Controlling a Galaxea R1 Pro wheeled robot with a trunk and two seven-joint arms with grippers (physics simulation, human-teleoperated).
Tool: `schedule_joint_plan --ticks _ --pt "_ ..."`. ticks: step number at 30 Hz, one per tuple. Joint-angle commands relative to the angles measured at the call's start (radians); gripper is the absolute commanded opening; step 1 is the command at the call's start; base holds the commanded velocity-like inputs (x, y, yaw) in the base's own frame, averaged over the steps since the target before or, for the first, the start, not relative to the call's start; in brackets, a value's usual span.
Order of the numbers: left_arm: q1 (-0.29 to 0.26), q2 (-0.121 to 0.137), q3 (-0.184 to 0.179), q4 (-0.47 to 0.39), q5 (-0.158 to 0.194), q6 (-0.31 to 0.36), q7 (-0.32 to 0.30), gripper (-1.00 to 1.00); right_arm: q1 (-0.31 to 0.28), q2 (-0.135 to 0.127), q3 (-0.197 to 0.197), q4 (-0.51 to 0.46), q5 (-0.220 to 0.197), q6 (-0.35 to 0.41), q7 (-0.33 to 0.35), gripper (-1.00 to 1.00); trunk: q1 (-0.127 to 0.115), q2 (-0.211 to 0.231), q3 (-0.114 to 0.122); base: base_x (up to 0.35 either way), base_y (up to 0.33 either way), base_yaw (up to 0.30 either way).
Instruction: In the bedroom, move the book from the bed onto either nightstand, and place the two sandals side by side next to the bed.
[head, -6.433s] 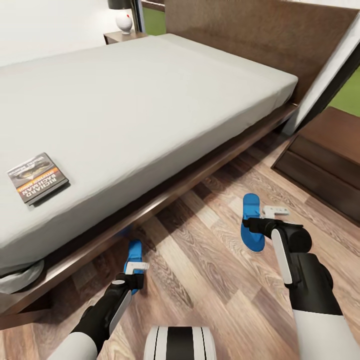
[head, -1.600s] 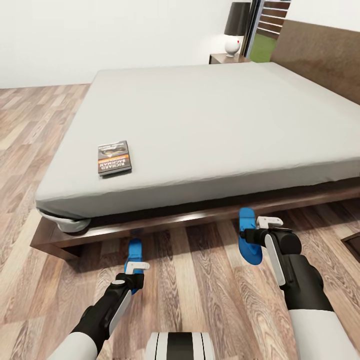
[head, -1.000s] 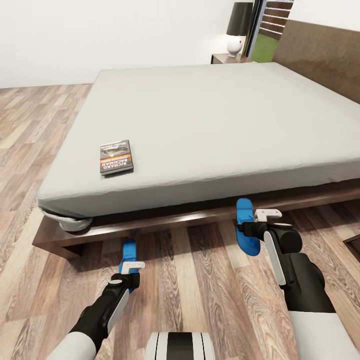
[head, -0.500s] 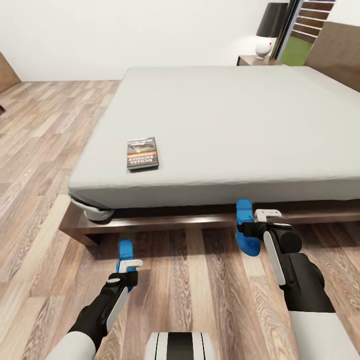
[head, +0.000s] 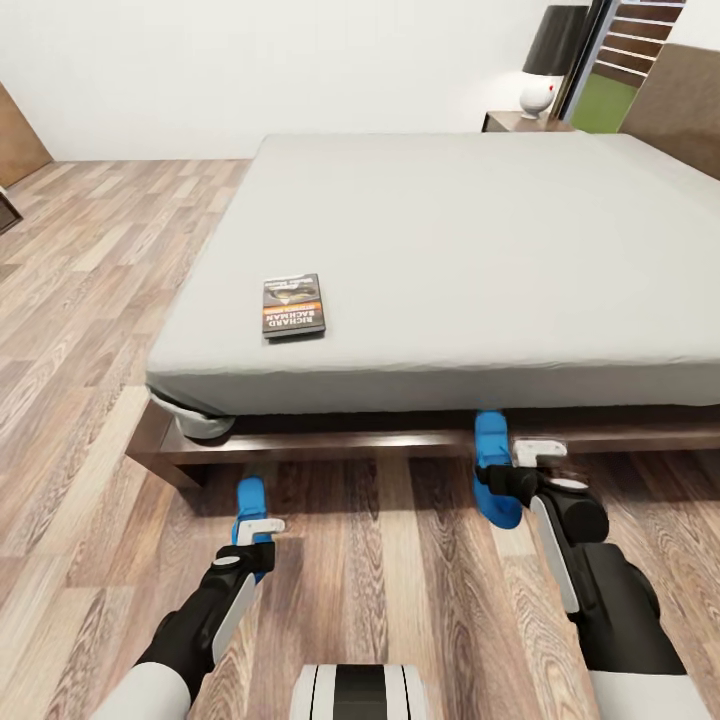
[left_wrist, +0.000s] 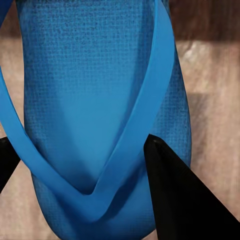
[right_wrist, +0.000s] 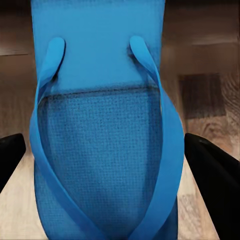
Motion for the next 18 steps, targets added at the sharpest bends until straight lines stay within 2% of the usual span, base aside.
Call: schedule_joint_plan --ticks 1,3,5,8,10,12,14,15,18 --pt "0.0 0.002 -0.004 -0.001 0.01 0.004 0.009 -1.0 0.065 0.0 0.0 -0.009 -0.005 -0.087 -0.009 -1.0 0.0 0.0 -0.001 0.0 0.0 0.0" --pt "0.0 0.003 -0.004 -0.001 0.011 0.004 0.008 -1.0 0.119 0.0 0.0 -0.014 -0.004 -0.142 -0.01 -1.0 0.0 0.0 -0.001 0.0 0.0 0.0" --pt "0.0 0.004 -0.004 -0.001 0.011 0.003 0.008 -1.0 0.146 0.0 0.0 -0.015 -0.004 -0.167 -0.011 -1.0 0.0 0.0 -0.001 0.0 0.0 0.0" --pt "0.0 0.006 -0.004 -0.001 0.011 0.003 0.008 -1.0 0.231 0.001 0.002 -0.014 0.01 -0.217 -0.018 -1.0 0.0 0.0 -0.001 0.0 0.0 0.0" --pt "-0.001 0.004 -0.004 -0.001 0.01 0.003 0.01 -1.0 0.269 0.003 0.003 -0.006 0.061 -0.174 -0.02 -1.0 0.0 0.0 -0.001 0.0 0.0 0.0" --pt "0.0 0.003 -0.004 -0.001 0.01 0.003 0.011 -1.0 0.278 0.004 0.005 0.009 0.095 -0.046 -0.015 -1.0 0.0 0.0 -0.001 0.0 0.0 0.0" --pt "0.0 0.002 -0.004 -0.002 0.01 0.003 0.012 -1.0 0.28 0.003 0.002 0.014 0.09 0.046 0.006 -1.0 0.0 0.0 -0.001 0.0 0.0 0.0" --pt "0.0 0.001 -0.004 -0.002 0.01 0.003 0.012 -1.0 0.281 0.001 0.001 0.019 0.086 0.079 0.038 -1.0 0.0 0.0 -0.001 0.0 0.0 0.0" --pt "0.0 0.0 -0.003 -0.003 0.01 0.003 0.013 -1.0 0.282 0.001 0.003 0.015 0.092 0.098 0.081 -1.0 0.0 0.0 -0.001 0.0 0.0 0.0"
